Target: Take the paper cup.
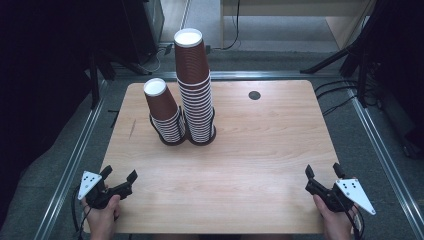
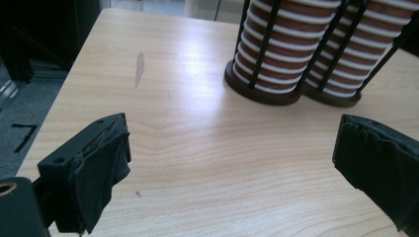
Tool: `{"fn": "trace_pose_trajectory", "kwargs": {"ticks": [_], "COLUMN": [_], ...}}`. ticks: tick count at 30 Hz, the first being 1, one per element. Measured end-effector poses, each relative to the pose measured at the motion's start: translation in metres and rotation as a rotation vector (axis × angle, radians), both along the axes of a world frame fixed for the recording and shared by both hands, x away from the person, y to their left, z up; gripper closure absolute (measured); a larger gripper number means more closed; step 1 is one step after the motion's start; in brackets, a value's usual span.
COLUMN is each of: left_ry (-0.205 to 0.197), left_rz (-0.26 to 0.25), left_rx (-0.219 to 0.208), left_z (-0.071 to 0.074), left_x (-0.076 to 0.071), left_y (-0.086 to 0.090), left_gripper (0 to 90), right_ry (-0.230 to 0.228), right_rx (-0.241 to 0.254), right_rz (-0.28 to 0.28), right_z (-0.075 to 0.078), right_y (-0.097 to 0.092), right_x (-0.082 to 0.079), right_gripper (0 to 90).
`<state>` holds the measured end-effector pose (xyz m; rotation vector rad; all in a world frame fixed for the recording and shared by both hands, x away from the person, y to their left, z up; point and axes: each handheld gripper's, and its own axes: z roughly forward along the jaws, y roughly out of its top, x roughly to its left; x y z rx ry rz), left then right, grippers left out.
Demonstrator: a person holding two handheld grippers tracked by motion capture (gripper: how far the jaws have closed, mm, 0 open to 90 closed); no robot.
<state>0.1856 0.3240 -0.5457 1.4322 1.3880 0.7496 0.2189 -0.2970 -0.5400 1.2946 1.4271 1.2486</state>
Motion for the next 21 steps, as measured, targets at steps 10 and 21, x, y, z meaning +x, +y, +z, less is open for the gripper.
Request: {"fn": "trace_pose_trajectory", "kwargs": {"ticks": [10, 21], "left_ry": [-0.020, -0.027], "left_rz": [-0.009, 0.004], "left_rx": [-0.040, -0.026], "left_z": [-0.003, -0.004], "left_x": [-0.001, -0.001], "left_y": [0.003, 0.002], "left_gripper": [1.9, 1.9], "right_ry": [-0.045, -0.066], "right_rx": [-0.039, -0.065], "right_rz": [0.033, 0.075], "right_z": [0.026, 0.056], "right_y": [0.025, 0.046], "right_x": [0.003, 0.018], "right_gripper": [13.7, 13.3]}}
